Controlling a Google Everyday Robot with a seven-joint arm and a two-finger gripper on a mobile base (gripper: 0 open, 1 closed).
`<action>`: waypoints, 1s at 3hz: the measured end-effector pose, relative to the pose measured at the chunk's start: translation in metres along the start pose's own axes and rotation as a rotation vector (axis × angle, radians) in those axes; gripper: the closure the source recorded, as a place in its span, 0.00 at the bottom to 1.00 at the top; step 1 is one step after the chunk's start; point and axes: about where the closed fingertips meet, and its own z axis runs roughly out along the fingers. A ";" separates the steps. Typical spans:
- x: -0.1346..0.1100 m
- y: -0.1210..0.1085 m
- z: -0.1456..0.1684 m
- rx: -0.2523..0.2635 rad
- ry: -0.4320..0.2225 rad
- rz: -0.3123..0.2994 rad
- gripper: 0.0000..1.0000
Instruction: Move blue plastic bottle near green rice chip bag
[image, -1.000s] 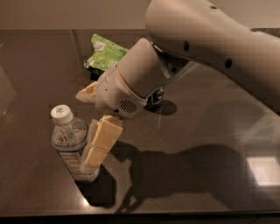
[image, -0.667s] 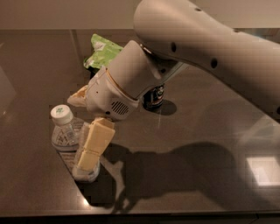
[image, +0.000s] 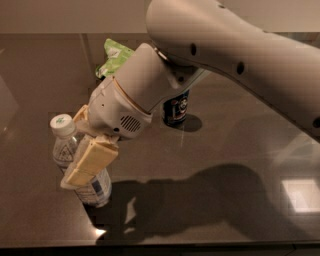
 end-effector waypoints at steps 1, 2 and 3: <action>-0.004 0.004 -0.005 0.004 -0.015 -0.006 0.65; -0.009 -0.005 -0.023 0.072 -0.015 -0.011 0.87; -0.012 -0.034 -0.056 0.198 -0.040 -0.011 1.00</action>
Offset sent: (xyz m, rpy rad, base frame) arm 0.0312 -0.0221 0.0396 0.0611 -0.0924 -0.1236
